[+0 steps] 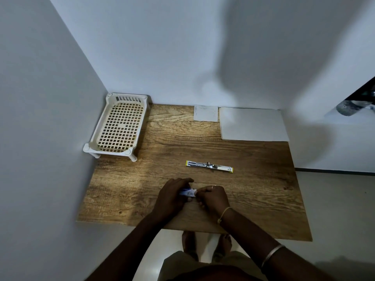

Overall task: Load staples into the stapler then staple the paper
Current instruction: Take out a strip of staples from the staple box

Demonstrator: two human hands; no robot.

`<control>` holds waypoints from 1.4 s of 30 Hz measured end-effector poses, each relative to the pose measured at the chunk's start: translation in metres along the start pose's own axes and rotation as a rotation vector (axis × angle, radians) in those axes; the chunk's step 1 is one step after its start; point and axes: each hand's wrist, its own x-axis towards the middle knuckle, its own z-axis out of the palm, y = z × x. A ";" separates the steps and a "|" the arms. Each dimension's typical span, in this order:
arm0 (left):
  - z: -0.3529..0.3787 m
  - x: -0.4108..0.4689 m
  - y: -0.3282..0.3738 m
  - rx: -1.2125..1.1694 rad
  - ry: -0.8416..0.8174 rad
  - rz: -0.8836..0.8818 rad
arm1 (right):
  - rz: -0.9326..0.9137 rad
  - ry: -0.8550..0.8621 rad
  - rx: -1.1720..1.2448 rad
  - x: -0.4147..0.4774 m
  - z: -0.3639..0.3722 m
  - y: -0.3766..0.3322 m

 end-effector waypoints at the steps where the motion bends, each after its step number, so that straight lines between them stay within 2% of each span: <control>1: 0.000 0.000 -0.001 -0.005 0.002 -0.002 | 0.005 0.001 0.003 0.000 0.000 -0.001; 17: -0.001 0.000 -0.003 0.004 0.015 -0.045 | 0.018 -0.046 0.032 -0.008 -0.005 -0.009; 22: -0.003 0.000 -0.002 0.038 -0.011 -0.041 | -0.076 -0.032 -0.096 -0.006 -0.003 -0.002; 28: -0.006 0.003 0.001 0.090 -0.029 0.001 | -0.342 -0.044 -0.441 -0.012 -0.003 -0.001; 31: -0.008 0.002 0.003 0.107 -0.043 0.027 | -0.352 -0.087 -0.492 -0.013 -0.009 -0.006; 36: -0.011 0.005 0.005 0.096 -0.105 0.033 | -0.271 -0.067 -0.391 -0.010 -0.023 -0.006; 42: -0.020 0.013 0.017 0.090 -0.024 0.087 | -0.418 -0.011 -0.209 -0.014 -0.036 -0.019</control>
